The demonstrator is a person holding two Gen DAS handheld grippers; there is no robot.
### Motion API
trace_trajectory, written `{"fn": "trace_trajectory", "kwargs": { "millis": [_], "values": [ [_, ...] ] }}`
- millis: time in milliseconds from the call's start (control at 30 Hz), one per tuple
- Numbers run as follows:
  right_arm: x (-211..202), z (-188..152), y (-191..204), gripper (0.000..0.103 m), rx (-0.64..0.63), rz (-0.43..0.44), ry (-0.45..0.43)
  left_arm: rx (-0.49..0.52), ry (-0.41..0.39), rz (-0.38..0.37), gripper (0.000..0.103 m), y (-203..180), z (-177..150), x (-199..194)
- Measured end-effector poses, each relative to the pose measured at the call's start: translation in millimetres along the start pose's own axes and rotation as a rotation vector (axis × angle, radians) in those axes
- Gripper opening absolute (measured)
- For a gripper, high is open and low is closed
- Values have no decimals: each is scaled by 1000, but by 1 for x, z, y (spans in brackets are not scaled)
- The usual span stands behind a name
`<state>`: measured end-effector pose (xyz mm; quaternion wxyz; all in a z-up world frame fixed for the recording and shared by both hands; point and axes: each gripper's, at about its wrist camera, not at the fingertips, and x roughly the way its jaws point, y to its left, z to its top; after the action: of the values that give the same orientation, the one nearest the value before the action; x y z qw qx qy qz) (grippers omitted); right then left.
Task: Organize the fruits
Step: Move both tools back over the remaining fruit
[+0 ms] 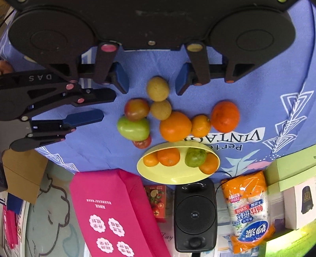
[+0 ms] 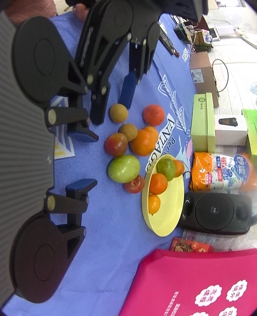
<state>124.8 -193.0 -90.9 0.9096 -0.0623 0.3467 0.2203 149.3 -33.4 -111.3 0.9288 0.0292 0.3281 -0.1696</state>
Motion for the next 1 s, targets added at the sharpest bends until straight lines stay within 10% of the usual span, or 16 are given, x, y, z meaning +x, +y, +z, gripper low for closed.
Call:
{"fn": "trace_trajectory", "kwargs": {
  "millis": [733,1000],
  "values": [
    [59,43,-8,43,-37,-35,32,-44,1,-32,24,15,2,0],
    [54,38,-24,60,60,-33,21,-70,-6,-42,24,16,1,-1]
  ]
}}
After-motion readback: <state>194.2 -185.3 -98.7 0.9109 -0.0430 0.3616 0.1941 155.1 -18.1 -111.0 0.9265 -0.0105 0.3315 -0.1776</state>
